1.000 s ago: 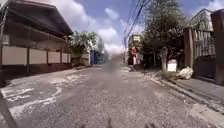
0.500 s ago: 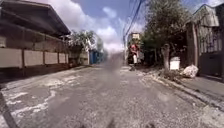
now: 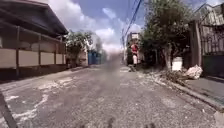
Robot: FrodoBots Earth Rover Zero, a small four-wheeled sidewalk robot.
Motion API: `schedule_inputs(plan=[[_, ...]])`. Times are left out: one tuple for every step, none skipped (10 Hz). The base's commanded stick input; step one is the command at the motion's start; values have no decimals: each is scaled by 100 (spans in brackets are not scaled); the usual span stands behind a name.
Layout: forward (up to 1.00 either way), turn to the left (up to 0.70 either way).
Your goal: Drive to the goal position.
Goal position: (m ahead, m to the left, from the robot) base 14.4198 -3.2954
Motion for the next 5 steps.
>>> schedule_inputs(plan=[[45,0],[45,0],[45,0],[45,0],[45,0]])
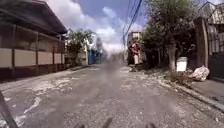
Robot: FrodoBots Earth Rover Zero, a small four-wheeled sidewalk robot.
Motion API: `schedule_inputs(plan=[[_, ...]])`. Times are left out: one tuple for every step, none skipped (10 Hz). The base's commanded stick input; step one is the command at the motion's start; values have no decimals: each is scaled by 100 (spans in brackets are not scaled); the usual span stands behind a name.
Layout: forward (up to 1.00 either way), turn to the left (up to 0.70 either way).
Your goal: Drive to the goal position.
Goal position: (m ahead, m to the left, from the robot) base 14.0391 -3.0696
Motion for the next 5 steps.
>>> schedule_inputs(plan=[[45,0],[40,0],[10,0],[0,0],[0,0]])
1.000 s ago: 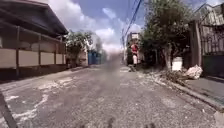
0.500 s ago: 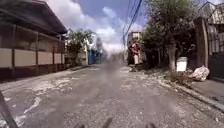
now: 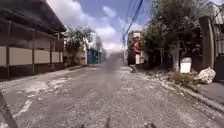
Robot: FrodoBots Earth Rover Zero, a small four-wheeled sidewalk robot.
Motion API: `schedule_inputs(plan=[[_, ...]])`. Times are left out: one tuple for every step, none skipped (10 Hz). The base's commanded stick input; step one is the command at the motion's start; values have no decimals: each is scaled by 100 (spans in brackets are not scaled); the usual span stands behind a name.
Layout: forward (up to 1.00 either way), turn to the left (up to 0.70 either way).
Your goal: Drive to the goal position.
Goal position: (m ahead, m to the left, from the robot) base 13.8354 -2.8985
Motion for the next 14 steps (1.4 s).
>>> schedule_inputs(plan=[[0,0],[0,0],[0,0],[0,0],[0,0],[0,0],[0,0],[6,0],[44,0],[45,0],[45,0],[45,0],[45,0],[45,0]])
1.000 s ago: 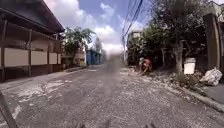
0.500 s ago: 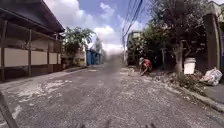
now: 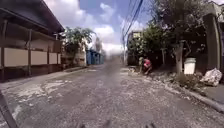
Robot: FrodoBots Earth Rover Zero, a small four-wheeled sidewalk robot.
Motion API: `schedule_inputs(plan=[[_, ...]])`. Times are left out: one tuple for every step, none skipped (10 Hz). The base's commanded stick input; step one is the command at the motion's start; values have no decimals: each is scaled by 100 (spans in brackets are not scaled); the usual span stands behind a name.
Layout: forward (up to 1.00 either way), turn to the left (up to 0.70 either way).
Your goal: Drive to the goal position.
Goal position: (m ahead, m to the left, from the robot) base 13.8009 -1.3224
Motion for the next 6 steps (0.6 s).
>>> schedule_inputs(plan=[[45,0],[45,0],[45,0],[45,0],[45,0],[45,0]])
